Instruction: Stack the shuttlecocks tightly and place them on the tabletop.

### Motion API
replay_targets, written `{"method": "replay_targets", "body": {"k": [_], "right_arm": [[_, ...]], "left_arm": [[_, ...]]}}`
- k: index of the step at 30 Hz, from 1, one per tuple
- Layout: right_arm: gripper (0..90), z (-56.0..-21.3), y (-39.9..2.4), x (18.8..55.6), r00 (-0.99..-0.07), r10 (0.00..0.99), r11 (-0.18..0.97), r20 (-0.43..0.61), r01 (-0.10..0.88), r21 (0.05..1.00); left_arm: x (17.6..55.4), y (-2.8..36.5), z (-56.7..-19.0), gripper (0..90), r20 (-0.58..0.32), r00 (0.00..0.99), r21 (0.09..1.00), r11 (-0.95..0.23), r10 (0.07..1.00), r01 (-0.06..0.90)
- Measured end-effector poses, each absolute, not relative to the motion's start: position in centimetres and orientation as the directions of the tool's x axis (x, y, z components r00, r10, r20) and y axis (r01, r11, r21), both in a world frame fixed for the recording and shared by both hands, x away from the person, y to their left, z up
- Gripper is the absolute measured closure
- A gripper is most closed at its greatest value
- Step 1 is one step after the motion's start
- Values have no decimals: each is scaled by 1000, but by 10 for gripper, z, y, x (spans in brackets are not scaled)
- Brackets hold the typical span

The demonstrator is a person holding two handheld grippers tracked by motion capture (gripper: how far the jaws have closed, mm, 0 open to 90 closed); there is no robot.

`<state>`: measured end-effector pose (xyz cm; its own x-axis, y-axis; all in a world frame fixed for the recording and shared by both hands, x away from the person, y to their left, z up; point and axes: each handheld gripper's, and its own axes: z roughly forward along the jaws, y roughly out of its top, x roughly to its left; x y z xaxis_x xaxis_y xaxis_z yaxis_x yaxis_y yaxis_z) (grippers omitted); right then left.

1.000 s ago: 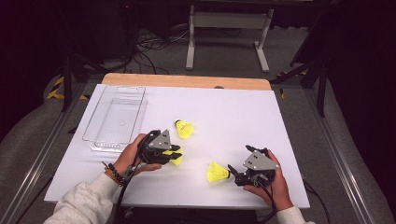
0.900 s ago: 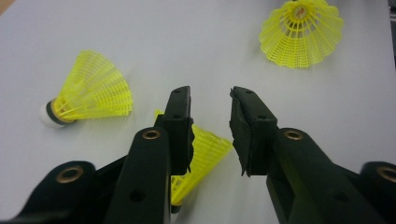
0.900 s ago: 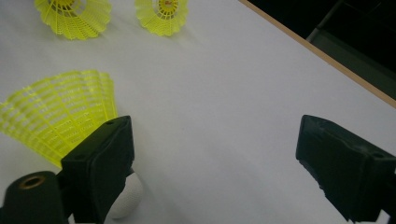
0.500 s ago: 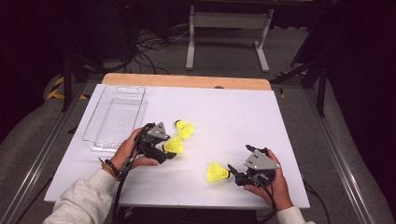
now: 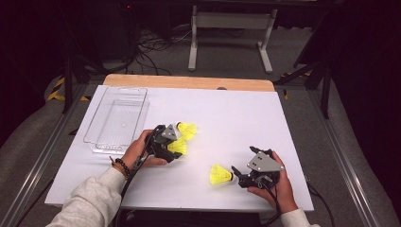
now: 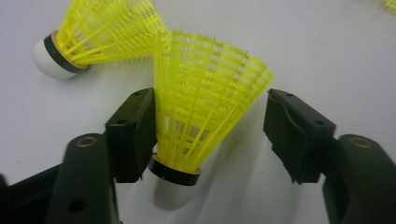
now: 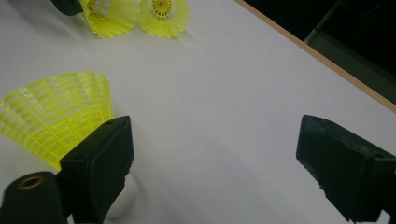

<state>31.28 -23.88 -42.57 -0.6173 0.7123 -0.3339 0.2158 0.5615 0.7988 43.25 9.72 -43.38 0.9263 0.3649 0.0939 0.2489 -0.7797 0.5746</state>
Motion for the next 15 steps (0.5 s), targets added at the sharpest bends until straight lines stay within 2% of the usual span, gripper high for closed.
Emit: {"method": "replay_targets", "body": {"k": [3, 10, 15], "right_arm": [[122, -426, -239, 313, -617, 712, 562, -335, 215, 799], [121, -425, -240, 313, -613, 714, 560, -337, 211, 801], [121, -424, -240, 312, -614, 713, 560, -338, 210, 801]], "left_arm": [[433, 98, -434, 478, 115, 925, 576, -783, 361, 234], [426, 98, -429, 617, 164, 942, 560, -814, 293, 156], [422, 99, -424, 649, 198, 948, 545, -832, 249, 105]]}}
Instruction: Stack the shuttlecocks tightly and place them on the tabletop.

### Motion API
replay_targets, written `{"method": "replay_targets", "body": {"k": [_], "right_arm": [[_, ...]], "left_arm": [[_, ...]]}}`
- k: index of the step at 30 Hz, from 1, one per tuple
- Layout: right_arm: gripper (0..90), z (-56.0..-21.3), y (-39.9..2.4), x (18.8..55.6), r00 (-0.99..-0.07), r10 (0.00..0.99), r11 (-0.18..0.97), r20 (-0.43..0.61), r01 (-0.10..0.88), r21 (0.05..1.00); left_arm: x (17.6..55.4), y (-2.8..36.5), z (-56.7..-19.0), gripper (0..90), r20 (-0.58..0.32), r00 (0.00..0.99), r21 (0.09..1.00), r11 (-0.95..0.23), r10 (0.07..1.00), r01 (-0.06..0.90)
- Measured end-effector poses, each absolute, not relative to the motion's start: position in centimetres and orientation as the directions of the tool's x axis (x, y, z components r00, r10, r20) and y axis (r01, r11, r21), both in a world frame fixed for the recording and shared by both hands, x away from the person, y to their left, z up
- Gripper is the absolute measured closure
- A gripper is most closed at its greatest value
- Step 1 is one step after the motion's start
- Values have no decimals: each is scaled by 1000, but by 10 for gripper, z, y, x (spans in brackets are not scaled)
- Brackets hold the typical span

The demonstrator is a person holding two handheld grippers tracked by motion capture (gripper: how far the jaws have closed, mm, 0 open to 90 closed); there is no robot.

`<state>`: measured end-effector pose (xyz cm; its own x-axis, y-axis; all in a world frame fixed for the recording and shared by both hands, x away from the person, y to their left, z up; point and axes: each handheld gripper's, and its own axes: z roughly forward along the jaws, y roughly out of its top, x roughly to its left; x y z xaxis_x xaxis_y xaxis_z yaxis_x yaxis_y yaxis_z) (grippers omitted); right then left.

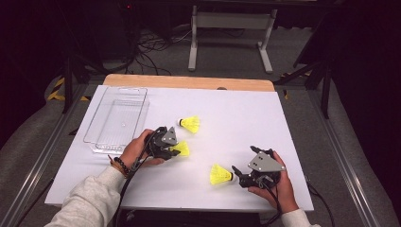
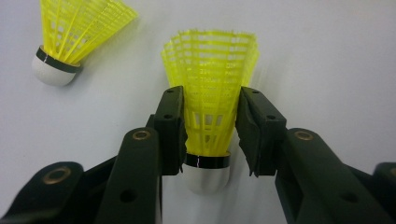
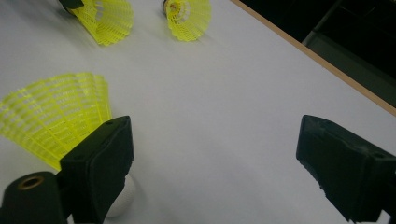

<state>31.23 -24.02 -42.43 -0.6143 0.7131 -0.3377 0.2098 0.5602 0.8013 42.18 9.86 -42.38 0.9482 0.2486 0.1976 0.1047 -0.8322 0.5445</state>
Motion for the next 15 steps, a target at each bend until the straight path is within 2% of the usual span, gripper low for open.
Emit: {"method": "replay_targets", "body": {"k": [7, 10, 15], "right_arm": [[120, -424, -240, 313, -615, 715, 557, -332, 214, 803], [120, -425, -240, 313, -617, 713, 560, -333, 214, 801], [119, -425, -239, 313, -619, 714, 558, -327, 220, 800]], "left_arm": [[421, 94, -418, 668, 269, 947, 480, -877, 176, 27], [411, 87, -407, 682, 334, 935, 442, -896, 122, -41], [419, 89, -403, 687, 313, 943, 457, -888, 112, -46]]}}
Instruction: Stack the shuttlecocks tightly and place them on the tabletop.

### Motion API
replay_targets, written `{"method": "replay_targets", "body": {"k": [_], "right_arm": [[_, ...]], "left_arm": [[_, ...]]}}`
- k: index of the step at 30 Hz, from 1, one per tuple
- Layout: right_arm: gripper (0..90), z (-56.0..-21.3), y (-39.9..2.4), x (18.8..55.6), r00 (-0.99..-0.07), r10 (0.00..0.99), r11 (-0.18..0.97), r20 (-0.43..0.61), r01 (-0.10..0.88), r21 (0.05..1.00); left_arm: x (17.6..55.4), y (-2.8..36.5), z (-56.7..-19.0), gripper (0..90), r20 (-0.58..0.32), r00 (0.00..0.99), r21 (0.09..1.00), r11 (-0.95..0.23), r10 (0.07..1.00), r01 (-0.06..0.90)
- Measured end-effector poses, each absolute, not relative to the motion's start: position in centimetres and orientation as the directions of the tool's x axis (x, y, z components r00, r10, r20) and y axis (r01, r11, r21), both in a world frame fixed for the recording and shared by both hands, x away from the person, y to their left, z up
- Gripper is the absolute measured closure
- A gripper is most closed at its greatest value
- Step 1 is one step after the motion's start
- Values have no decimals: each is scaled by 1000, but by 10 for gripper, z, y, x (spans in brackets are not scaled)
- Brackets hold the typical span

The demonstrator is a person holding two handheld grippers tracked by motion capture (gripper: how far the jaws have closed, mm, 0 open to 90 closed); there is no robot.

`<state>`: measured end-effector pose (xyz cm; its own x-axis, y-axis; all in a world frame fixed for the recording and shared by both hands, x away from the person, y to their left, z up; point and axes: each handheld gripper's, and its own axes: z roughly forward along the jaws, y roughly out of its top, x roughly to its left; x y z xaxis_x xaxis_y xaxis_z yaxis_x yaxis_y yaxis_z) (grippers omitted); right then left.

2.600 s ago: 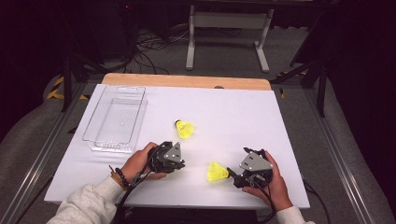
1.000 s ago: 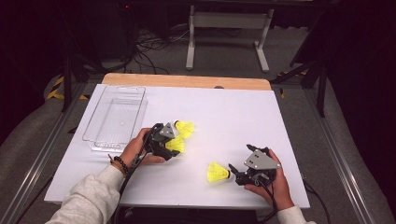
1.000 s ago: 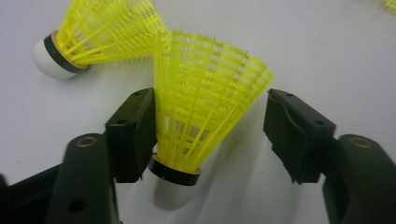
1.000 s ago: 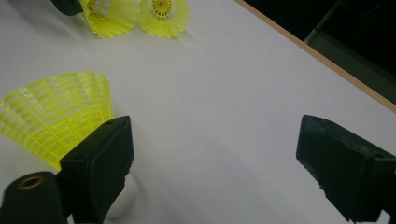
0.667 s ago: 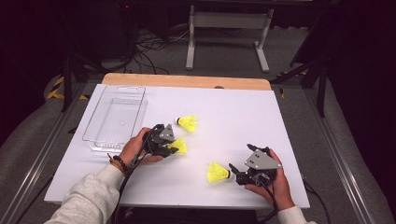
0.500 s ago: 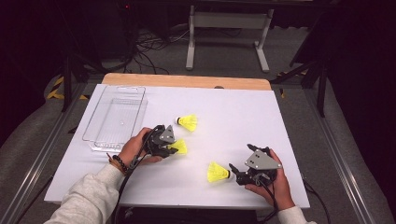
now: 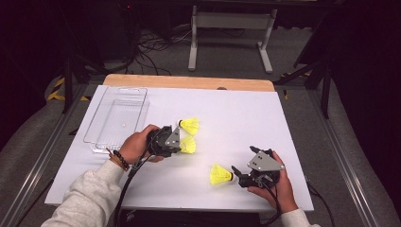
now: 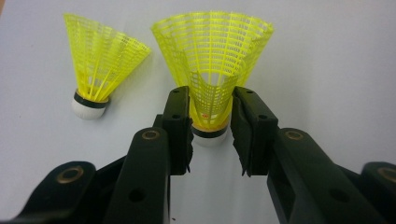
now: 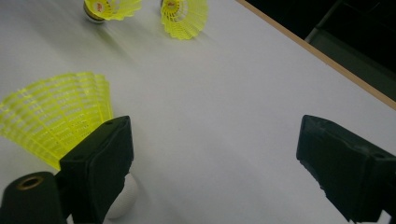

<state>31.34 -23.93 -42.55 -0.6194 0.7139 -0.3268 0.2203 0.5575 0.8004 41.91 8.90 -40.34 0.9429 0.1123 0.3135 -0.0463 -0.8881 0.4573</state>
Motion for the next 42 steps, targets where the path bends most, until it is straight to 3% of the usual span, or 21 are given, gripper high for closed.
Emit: {"method": "replay_targets", "body": {"k": [2, 3, 7, 15, 22, 33, 42], "right_arm": [[119, -425, -239, 313, -620, 713, 557, -326, 220, 801], [119, -425, -239, 313, -621, 713, 557, -326, 220, 801], [118, -426, -239, 314, -621, 713, 557, -324, 221, 801], [118, -426, -239, 313, -623, 713, 556, -322, 222, 801], [118, -425, -239, 313, -619, 715, 553, -323, 219, 804], [118, -422, -242, 313, -601, 734, 535, -317, 224, 814], [126, -414, -246, 315, -588, 755, 496, -291, 222, 839]], "left_arm": [[427, 93, -403, 688, 302, 948, 453, -890, 103, -48], [430, 95, -403, 814, 303, 947, 450, -892, 102, -48], [434, 93, -402, 767, 294, 953, 421, -905, 73, -60], [440, 94, -399, 720, 269, 962, 468, -880, 54, -81], [438, 99, -391, 680, 285, 952, 528, -847, 108, -62], [415, 141, -378, 565, 269, 926, 759, -651, 264, -35], [390, 172, -375, 431, 289, 880, 847, -529, 376, -52]]}}
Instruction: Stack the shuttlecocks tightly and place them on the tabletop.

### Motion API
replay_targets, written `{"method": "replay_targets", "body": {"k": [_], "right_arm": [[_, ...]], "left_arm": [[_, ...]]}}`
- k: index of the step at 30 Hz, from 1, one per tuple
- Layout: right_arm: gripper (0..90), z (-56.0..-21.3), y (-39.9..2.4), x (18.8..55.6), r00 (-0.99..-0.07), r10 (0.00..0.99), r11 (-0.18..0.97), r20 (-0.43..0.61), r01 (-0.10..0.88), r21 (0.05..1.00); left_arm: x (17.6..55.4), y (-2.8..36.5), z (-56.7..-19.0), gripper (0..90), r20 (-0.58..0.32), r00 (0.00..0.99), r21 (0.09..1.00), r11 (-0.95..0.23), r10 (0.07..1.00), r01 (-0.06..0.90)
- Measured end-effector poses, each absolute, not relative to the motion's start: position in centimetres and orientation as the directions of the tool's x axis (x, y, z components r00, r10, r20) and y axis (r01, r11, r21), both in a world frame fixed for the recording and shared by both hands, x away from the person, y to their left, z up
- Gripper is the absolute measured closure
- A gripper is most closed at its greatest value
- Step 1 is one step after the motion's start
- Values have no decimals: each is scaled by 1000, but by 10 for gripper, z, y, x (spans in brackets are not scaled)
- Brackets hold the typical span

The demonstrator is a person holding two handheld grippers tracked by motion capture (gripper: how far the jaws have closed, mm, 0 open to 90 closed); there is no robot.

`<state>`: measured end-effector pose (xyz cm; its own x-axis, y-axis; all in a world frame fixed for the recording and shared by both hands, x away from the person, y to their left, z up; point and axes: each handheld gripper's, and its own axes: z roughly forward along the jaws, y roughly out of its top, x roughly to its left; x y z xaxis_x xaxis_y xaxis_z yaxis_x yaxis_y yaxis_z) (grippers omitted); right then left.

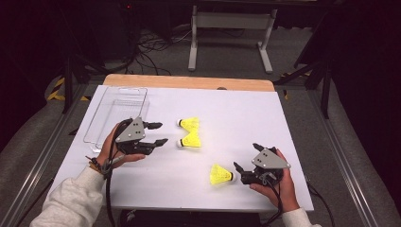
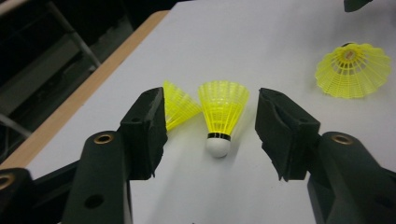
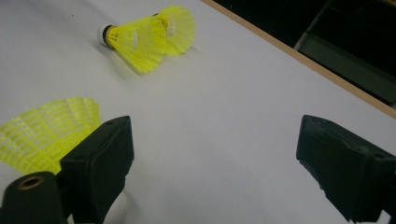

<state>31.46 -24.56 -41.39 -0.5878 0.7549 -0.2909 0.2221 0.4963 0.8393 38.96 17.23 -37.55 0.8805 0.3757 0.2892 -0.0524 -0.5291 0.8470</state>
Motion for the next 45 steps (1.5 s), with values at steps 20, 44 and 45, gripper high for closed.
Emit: {"method": "replay_targets", "body": {"k": [20, 44, 45], "right_arm": [[182, -372, -231, 355, -661, 742, 392, -111, 295, 871], [267, -361, -141, 439, -769, 640, 497, -9, 404, 768], [273, -362, -136, 443, -770, 638, 503, 1, 418, 757]], "left_arm": [[343, 233, -406, 100, 229, 834, 914, -406, 502, -7], [326, 260, -428, 87, 181, 812, 915, -398, 554, 68], [326, 260, -429, 88, 180, 815, 915, -398, 551, 67]]}}
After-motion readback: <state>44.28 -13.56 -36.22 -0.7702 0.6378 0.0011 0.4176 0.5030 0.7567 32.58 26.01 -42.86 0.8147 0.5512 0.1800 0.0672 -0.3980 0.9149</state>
